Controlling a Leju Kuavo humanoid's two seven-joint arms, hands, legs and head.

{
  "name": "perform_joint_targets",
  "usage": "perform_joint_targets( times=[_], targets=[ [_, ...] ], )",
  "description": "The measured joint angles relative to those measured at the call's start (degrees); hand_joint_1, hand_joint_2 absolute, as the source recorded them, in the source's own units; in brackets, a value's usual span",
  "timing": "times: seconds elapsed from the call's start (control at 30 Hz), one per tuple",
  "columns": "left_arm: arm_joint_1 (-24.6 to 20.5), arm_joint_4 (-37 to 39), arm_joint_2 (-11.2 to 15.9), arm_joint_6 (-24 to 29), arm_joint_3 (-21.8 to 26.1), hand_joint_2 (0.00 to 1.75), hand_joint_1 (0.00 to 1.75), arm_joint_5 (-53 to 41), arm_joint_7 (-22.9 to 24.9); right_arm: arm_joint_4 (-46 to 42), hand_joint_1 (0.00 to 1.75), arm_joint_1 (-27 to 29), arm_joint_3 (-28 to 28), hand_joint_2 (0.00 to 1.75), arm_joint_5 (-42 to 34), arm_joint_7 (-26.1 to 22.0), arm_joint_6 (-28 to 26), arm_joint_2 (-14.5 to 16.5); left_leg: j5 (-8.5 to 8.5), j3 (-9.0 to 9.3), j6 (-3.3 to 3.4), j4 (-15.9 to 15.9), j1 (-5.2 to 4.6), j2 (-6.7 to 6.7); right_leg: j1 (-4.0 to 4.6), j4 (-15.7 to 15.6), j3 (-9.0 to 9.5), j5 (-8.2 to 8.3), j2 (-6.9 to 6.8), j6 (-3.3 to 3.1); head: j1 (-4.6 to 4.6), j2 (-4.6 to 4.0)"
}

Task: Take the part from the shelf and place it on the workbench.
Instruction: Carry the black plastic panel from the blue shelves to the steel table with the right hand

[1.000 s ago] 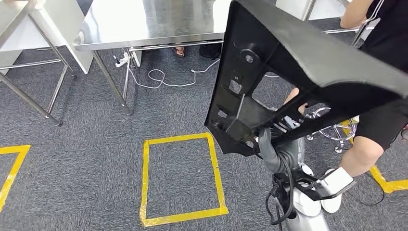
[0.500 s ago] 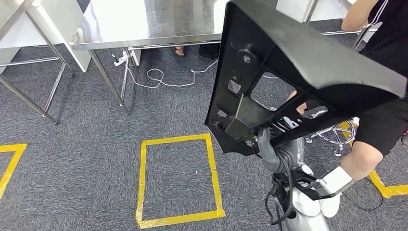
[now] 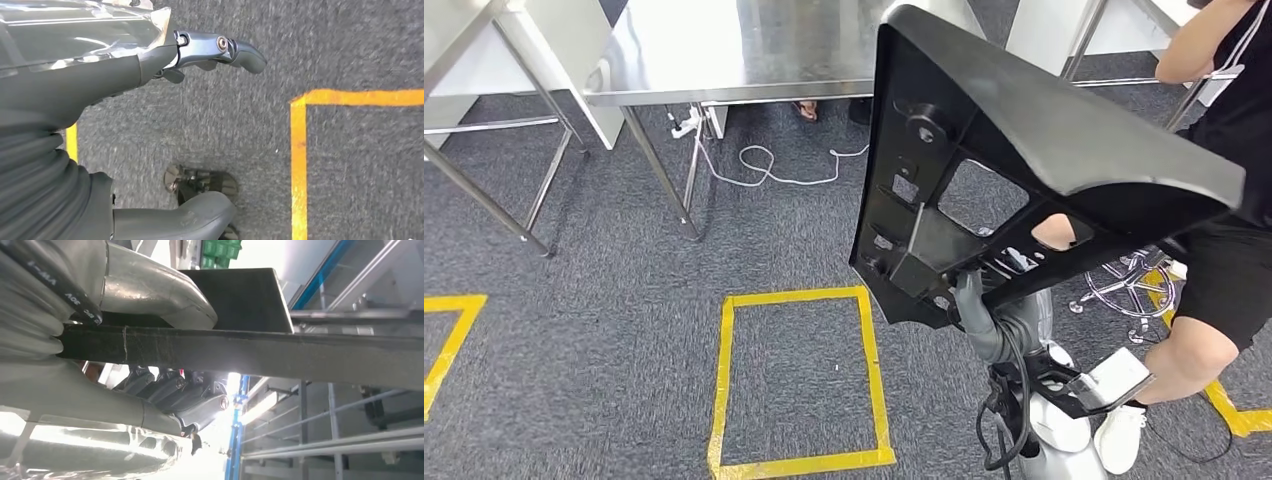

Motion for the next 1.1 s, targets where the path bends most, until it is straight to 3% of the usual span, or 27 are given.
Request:
perform_joint_targets(
  times=[0.1, 0.13, 0.2, 0.23, 0.27, 0.3, 0.37, 0.43, 0.53, 0.6, 0.63, 0.7, 0.77, 0.8, 0.87, 0.93, 1.0, 1.1],
  targets=[
    [-0.01, -0.01, -0.04, -0.01, 0.19, 1.75, 0.0, -0.09, 0.11, 0.0, 1.75, -0.05, 0.01, 1.75, 0.02, -0.01, 0.0, 0.04, -1.6, -0.77, -0.87, 2.27, 0.35, 0.22, -0.41, -0.17, 0.55, -0.28, 0.01, -1.26, -0.2, -0.01],
    [-0.02, -0.02, -0.03, -0.01, 0.22, 1.75, 0.0, -0.12, 0.13, -0.01, 1.75, -0.06, 0.01, 1.75, 0.03, -0.01, 0.0, 0.06, -2.98, -2.1, -1.23, 5.07, 0.49, 0.35, -0.51, -0.22, 0.81, -0.45, -0.01, -1.6, -0.28, -0.01],
    [0.04, -0.01, -0.03, -0.01, 0.28, 1.75, 0.0, -0.14, 0.2, 0.02, 1.75, -0.02, 0.01, 1.75, 0.03, -0.01, 0.0, 0.05, -6.02, -6.62, -1.83, 13.07, 0.74, 0.57, -0.42, -0.22, 1.13, -0.81, -0.06, -2.09, -0.42, 0.0],
    [0.12, 0.0, -0.06, -0.01, 0.31, 1.75, 0.0, -0.15, 0.26, 0.04, 1.75, 0.02, 0.01, 1.75, 0.03, -0.01, 0.01, 0.05, -6.6, -8.61, -1.96, 16.0, 0.84, 0.62, -0.37, -0.22, 1.27, -0.97, -0.05, -2.19, -0.41, -0.01],
    [0.19, 0.01, -0.08, -0.01, 0.32, 1.75, 0.0, -0.17, 0.34, 0.06, 1.75, 0.05, 0.01, 1.75, 0.03, -0.01, 0.01, 0.04, -6.07, -9.74, -1.98, 17.04, 0.91, 0.66, -0.35, -0.22, 1.46, -1.16, -0.01, -2.24, -0.42, -0.01],
    [0.24, 0.02, -0.09, -0.01, 0.34, 1.75, 0.0, -0.19, 0.41, 0.08, 1.75, 0.07, 0.01, 1.75, 0.03, -0.01, 0.01, 0.05, -4.4, -9.62, -1.89, 15.66, 0.96, 0.69, -0.34, -0.22, 1.75, -1.37, 0.03, -2.21, -0.42, 0.0],
    [0.22, 0.03, -0.09, 0.01, 0.36, 1.75, 0.0, -0.22, 0.5, 0.08, 1.75, 0.04, 0.01, 1.75, 0.03, -0.01, 0.01, 0.05, 0.33, -6.6, -1.44, 8.0, 0.95, 0.72, -0.34, -0.25, 2.49, -1.86, 0.1, -1.94, -0.43, 0.0],
    [0.11, 0.03, -0.07, 0.01, 0.38, 1.75, 0.0, -0.28, 0.62, 0.1, 1.75, -0.09, 0.01, 1.75, 0.03, -0.01, 0.01, 0.05, 2.45, -3.85, -0.81, 1.99, 0.65, 0.73, -0.09, -0.3, 2.93, -2.36, 0.13, -1.38, -0.41, 0.0],
    [0.12, 0.02, -0.07, 0.04, 0.39, 1.75, 0.0, -0.4, 0.87, 0.16, 1.75, -0.27, 0.01, 1.75, 0.03, -0.01, 0.09, 0.07, 2.03, -3.07, 0.19, 0.53, 0.24, 0.65, 0.1, -0.72, 3.15, -2.82, 0.07, -0.34, -0.42, 0.0],
    [0.18, 0.0, -0.08, 0.08, 0.4, 1.75, 0.0, -0.47, 0.92, 0.2, 1.75, -0.38, 0.04, 1.75, 0.02, -0.01, 0.16, 0.03, 2.16, -1.83, 1.0, -0.61, 0.33, 0.61, 0.23, 0.74, 2.81, -3.59, -0.02, -0.07, -0.27, -0.01],
    [0.17, -0.01, -0.09, 0.09, 0.4, 1.75, 0.0, -0.52, 0.94, 0.24, 1.75, -0.46, 0.07, 1.75, 0.01, -0.02, 0.16, 0.0, 2.19, -1.12, 1.39, -1.16, 0.42, 0.62, 0.32, 3.16, 1.69, -4.53, -0.04, -0.22, -0.16, -0.01],
    [0.14, 0.01, -0.1, 0.1, 0.4, 1.75, 0.0, -0.63, 0.98, 0.4, 1.75, -0.47, 0.11, 1.75, -0.02, -0.03, 0.16, -0.07, 1.79, -0.39, 1.94, -1.4, 0.22, 0.62, 0.32, 10.77, -2.63, -7.05, -0.01, -0.68, 0.0, 0.0],
    [0.16, 0.01, -0.1, 0.1, 0.41, 1.75, 0.0, -0.74, 1.04, 0.67, 1.75, -0.25, 0.14, 1.75, -0.02, -0.02, 0.16, -0.16, 1.16, 0.21, 2.13, -1.37, -0.05, 0.46, 0.32, 15.47, -6.31, -7.64, -0.01, -0.41, 0.01, 0.0],
    [0.2, 0.01, -0.1, 0.1, 0.42, 1.75, 0.0, -0.75, 1.07, 0.78, 1.75, -0.18, 0.15, 1.75, -0.02, -0.02, 0.16, -0.21, 0.78, 0.67, 2.11, -1.36, -0.17, 0.34, 0.32, 14.55, -6.51, -6.42, -0.01, 0.01, 0.01, 0.0],
    [0.25, 0.01, -0.15, 0.1, 0.42, 1.75, 0.0, -0.77, 1.1, 0.87, 1.75, -0.19, 0.16, 1.75, -0.02, -0.01, 0.16, -0.28, -0.13, 1.8, 1.93, -1.35, -0.36, 0.12, 0.37, 6.86, -3.83, -1.93, -0.02, 0.73, 0.03, 0.0],
    [0.2, 0.03, -0.2, 0.1, 0.42, 1.75, 0.0, -0.8, 1.12, 0.91, 1.75, -0.24, 0.19, 1.75, -0.02, -0.02, 0.16, -0.27, -1.15, 2.54, 1.49, -1.22, -0.67, -0.04, 0.56, 0.2, -0.86, 1.01, -0.01, 0.42, -0.04, 0.0],
    [0.13, 0.05, -0.19, 0.11, 0.42, 1.75, 0.0, -0.82, 1.13, 0.95, 1.75, -0.26, 0.22, 1.75, -0.03, -0.02, 0.16, -0.28, -1.81, 2.67, 0.95, -1.15, -0.71, -0.07, 0.75, -1.13, -0.07, 1.11, 0.06, -0.42, -0.14, -0.01],
    [0.09, 0.01, -0.15, 0.26, 0.42, 1.75, 0.0, -0.84, 1.11, 0.96, 1.75, -0.26, 0.22, 1.75, -0.02, -0.03, 0.16, -0.29, -2.95, 2.31, -0.16, 0.07, -0.25, 0.1, 0.31, -1.66, 0.6, 0.69, 0.17, -1.52, -0.21, 0.0]
  ],
)
